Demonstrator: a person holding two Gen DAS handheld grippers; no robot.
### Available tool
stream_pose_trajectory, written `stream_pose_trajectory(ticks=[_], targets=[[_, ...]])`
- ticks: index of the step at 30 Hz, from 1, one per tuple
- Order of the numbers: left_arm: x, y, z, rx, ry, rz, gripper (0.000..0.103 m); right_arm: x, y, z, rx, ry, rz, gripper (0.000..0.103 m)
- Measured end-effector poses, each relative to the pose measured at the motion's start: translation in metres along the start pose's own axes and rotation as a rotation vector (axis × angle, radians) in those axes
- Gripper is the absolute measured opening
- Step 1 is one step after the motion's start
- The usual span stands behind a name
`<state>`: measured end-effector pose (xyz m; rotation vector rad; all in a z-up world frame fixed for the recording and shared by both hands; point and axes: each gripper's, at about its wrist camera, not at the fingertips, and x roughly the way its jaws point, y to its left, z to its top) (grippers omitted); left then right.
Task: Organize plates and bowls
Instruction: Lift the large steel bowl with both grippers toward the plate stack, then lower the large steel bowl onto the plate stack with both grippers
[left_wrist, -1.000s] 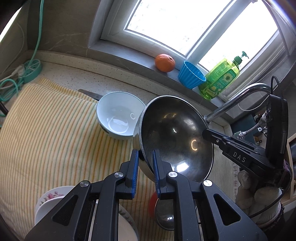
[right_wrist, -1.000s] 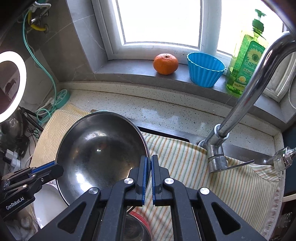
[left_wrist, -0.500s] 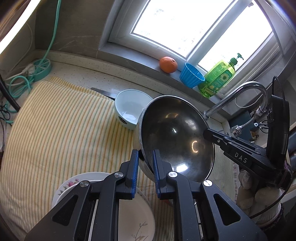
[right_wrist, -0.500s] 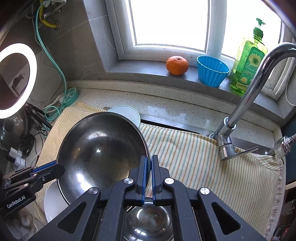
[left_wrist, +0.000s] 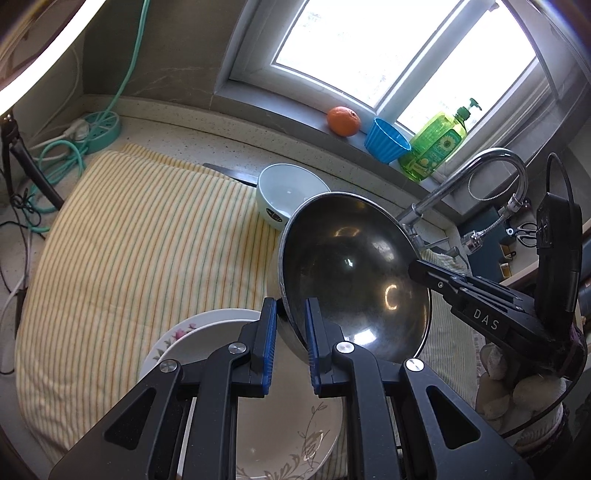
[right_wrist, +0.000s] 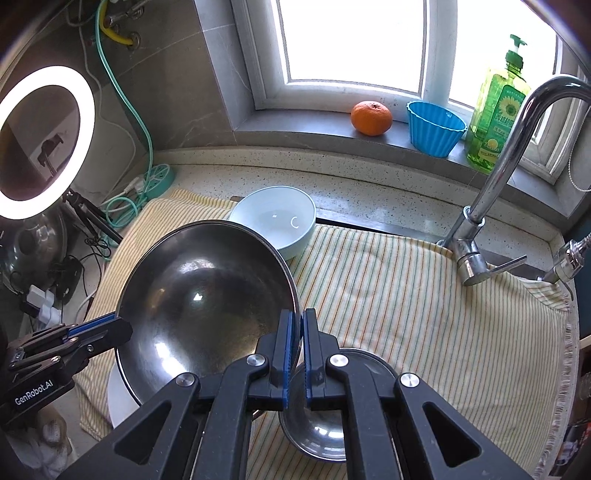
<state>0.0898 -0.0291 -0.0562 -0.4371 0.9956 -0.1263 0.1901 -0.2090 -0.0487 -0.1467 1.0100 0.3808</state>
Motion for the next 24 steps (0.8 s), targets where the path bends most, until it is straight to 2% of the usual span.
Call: stream_pose_trajectory(ticks=[24], targets=[[-0.028,0.039,-0.033,0.028,0.035,0.008,0.013,-0.009,0.048,-0.061,0.075,0.024,0.033,0.007]])
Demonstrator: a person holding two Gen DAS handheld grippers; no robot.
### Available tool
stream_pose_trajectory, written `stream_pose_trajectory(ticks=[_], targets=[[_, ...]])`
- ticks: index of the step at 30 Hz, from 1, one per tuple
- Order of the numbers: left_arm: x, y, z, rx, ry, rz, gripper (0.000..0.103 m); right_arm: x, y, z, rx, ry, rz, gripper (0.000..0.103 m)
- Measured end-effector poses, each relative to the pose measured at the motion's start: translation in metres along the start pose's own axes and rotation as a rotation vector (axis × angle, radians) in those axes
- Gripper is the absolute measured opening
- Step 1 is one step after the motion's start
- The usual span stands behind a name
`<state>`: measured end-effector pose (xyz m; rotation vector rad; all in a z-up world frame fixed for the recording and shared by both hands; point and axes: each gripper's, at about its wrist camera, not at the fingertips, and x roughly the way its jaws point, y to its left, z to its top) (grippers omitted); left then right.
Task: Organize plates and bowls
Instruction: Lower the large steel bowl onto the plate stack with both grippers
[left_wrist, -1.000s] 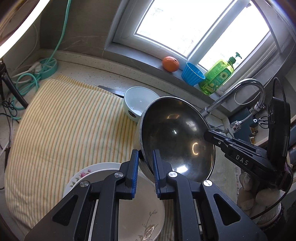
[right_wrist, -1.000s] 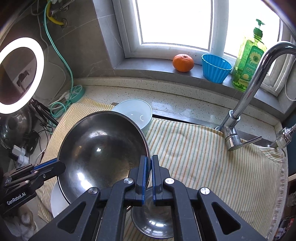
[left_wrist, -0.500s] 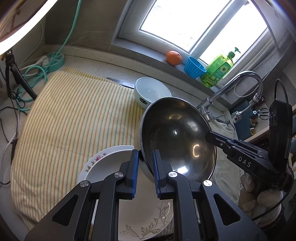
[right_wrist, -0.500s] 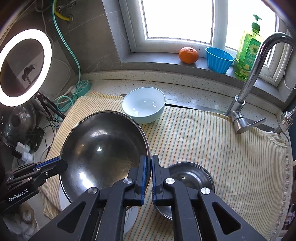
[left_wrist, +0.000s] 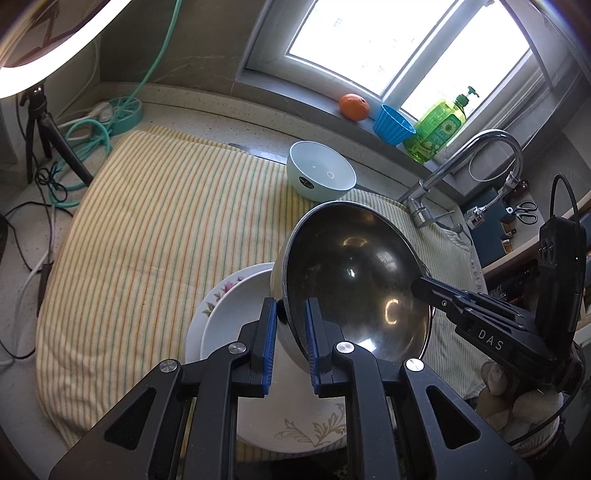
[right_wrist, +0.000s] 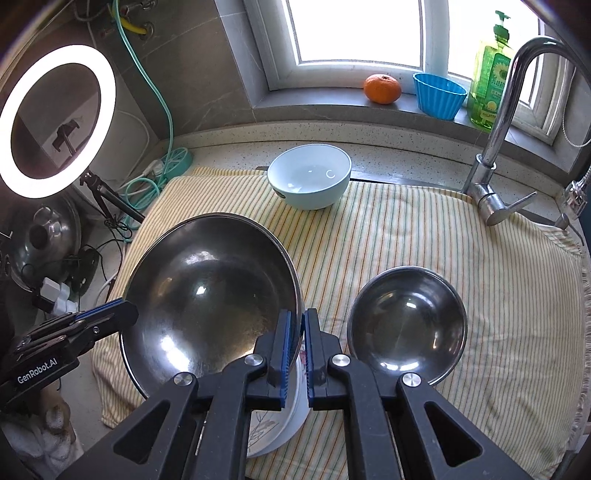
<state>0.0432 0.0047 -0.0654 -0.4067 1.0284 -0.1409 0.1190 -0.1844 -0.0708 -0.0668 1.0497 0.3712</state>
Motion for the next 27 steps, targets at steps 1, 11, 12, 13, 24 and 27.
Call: stream_pose_trajectory(ticks=[1,11,12,13,24,27], targets=[[0.000,0.002,-0.001,0.001,0.004,0.001,0.013,0.000,0.002,-0.003,0.003,0.002,0.001,0.007],[-0.001,0.015,-0.012,0.000,0.031,0.004,0.013,0.005,0.012,-0.024,0.023,0.023,0.011,0.007],[-0.001,0.016,-0.013,0.000,0.033,0.005,0.013,0.005,0.013,-0.026,0.025,0.024,0.012,0.007],[-0.001,0.017,-0.014,0.000,0.035,0.005,0.013,0.005,0.014,-0.027,0.027,0.026,0.013,0.007],[0.003,0.025,-0.020,-0.009,0.056,0.006,0.013,0.011,0.017,-0.038,0.048,0.046,0.023,0.008],[0.003,0.026,-0.019,-0.012,0.055,0.005,0.013,0.012,0.017,-0.039,0.053,0.046,0.028,0.008]])
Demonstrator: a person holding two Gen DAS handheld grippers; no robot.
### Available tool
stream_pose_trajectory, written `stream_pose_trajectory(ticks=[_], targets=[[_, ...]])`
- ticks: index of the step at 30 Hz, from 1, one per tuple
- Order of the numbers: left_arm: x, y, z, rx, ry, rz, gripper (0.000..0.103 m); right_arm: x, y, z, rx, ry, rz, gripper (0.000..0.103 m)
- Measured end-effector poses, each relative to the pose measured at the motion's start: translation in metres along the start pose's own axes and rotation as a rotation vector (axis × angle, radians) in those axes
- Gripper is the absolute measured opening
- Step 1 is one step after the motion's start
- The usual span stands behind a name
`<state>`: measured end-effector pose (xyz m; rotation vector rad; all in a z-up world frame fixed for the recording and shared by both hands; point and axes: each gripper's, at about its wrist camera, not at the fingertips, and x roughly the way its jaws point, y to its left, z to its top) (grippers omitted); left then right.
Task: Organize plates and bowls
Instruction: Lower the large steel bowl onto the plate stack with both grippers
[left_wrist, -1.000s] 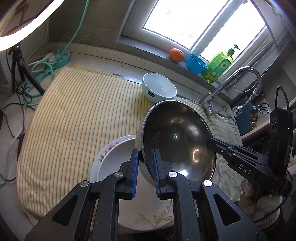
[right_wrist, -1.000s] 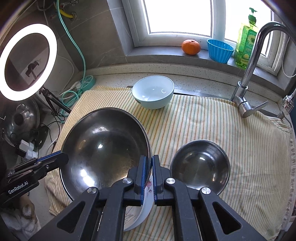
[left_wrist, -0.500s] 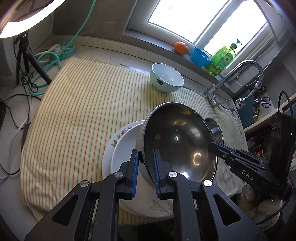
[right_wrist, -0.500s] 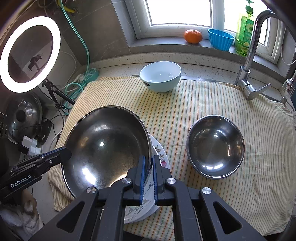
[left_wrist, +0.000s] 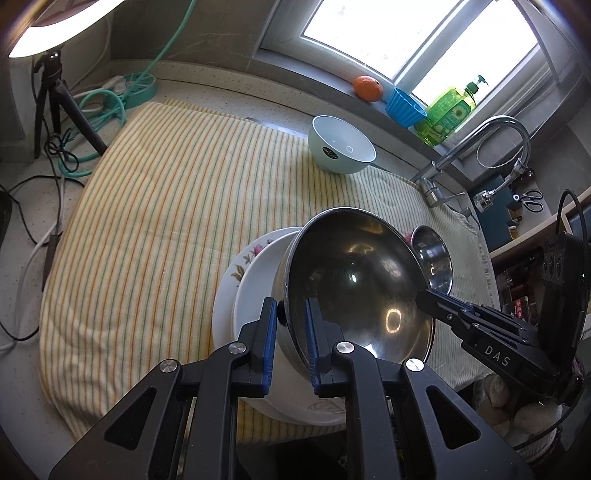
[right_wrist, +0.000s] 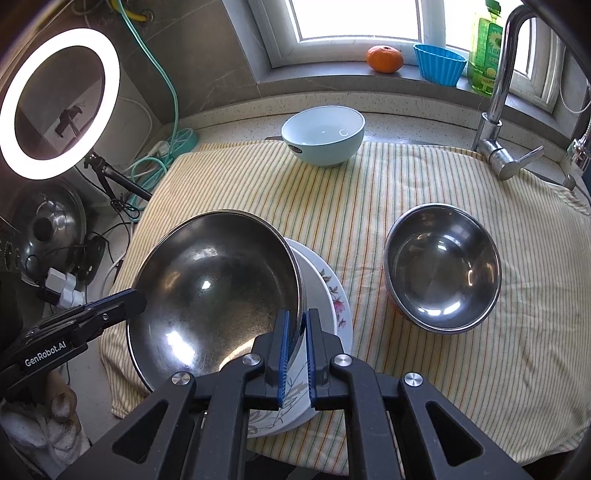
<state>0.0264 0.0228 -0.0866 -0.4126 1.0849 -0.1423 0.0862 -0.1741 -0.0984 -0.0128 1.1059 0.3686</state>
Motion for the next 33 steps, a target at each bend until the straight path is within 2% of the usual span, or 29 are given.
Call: stream_pose_trajectory(ticks=[22,33], targets=[[0.006,0.006,-0.002,-0.037,0.005,-0.025,0.013,-0.004,-0.010,-0.017,0.114,-0.045,0.077,0.012],[-0.015,0.005,-0.001,0.010,-0.059,0.032,0.014,-0.022,-0.019,-0.023,0.167,-0.108,0.082,0.017]])
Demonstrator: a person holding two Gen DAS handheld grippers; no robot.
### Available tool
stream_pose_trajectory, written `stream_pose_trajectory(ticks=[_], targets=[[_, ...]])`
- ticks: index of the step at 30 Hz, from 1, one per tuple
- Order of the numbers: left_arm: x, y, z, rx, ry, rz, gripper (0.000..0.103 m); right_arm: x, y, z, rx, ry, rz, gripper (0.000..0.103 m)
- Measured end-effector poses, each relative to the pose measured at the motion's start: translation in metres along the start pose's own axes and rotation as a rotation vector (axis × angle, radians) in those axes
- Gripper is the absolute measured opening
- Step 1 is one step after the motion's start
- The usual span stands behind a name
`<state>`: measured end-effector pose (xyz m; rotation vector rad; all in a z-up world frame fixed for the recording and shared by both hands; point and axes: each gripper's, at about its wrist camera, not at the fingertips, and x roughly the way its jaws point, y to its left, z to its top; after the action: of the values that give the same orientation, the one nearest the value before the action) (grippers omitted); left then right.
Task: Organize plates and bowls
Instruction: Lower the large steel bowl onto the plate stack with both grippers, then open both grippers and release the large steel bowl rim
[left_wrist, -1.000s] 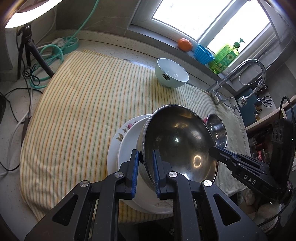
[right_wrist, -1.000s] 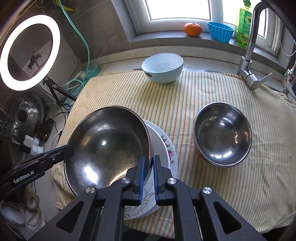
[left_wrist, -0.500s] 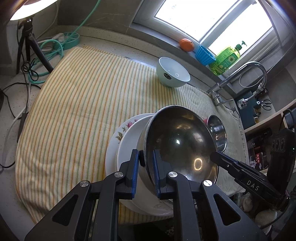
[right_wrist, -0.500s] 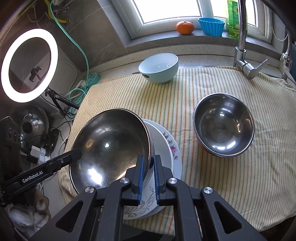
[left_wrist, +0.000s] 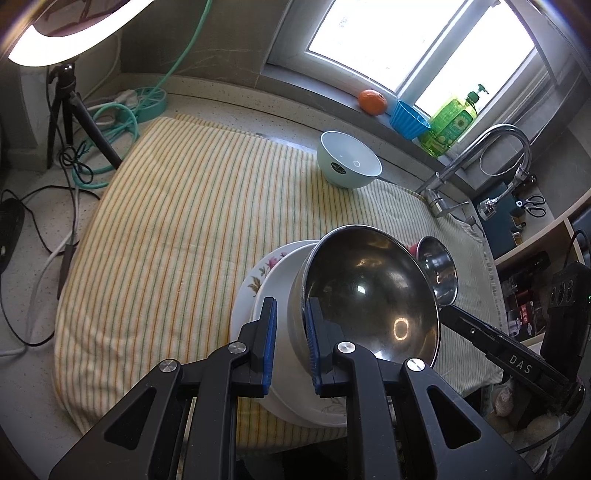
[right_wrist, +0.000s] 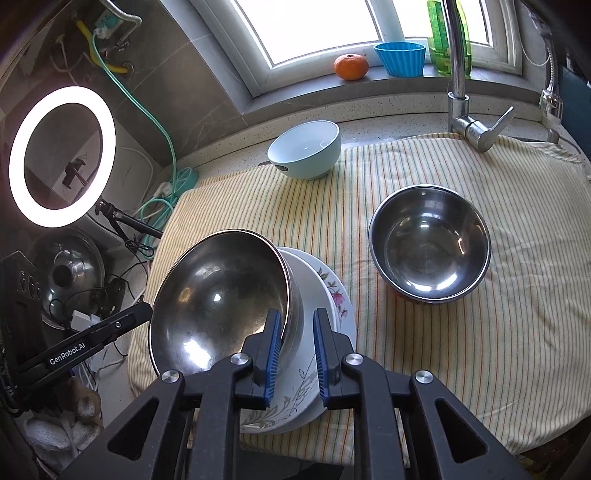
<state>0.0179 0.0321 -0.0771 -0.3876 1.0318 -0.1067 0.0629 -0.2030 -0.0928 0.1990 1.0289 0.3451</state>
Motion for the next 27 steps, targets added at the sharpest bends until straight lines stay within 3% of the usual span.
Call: stream_pose_trajectory(ticks=[5,9,18,27], targets=[[-0.007,0.003,0.000,0.008,-0.025,0.014,0.031,-0.012,0.000,0.000,0.007,-0.049,0.003,0.032],[-0.012,0.008,0.000,0.004,-0.040,0.020,0.052,-0.020,0.000,-0.001,0.001,-0.080,-0.018,0.038],[-0.024,0.018,0.004,0.003,-0.068,0.022,0.052,-0.041,-0.029,-0.008,0.104,-0.134,-0.073,0.040],[-0.034,-0.002,0.007,0.024,-0.103,0.002,0.052,-0.058,-0.071,-0.007,0.190,-0.169,-0.104,0.040]])
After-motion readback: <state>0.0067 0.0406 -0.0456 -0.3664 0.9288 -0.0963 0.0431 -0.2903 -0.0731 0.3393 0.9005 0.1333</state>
